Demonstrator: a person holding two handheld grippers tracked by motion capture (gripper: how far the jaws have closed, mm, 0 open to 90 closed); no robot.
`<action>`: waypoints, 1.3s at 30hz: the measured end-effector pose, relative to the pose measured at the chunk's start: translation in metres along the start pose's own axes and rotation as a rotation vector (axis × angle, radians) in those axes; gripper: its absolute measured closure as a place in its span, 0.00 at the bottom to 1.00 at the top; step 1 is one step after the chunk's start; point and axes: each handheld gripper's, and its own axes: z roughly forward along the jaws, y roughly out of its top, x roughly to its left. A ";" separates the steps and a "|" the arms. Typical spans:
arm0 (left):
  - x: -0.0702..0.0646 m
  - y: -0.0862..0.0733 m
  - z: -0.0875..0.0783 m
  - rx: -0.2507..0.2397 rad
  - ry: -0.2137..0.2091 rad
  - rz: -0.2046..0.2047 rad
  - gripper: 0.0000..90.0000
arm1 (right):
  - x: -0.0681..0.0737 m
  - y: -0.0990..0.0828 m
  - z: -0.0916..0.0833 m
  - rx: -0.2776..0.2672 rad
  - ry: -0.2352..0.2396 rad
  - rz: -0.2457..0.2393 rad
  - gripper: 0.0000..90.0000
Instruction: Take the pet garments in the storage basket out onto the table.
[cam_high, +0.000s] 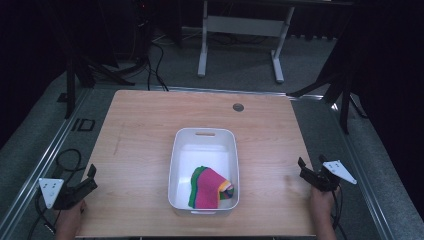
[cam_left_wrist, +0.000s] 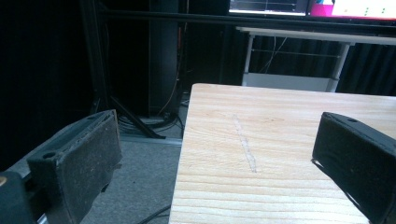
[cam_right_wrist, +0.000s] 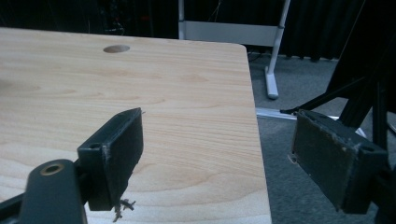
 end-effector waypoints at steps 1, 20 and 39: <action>0.000 0.000 0.000 -0.001 0.000 0.000 0.02 | -0.001 0.000 0.000 0.004 0.003 0.000 0.18; 0.000 0.000 0.000 -0.004 0.002 -0.002 0.02 | -0.026 0.008 -0.001 0.371 0.531 -0.056 0.16; 0.001 0.000 0.000 0.002 -0.005 -0.007 0.02 | 0.019 0.020 -0.002 0.574 0.833 -0.344 0.21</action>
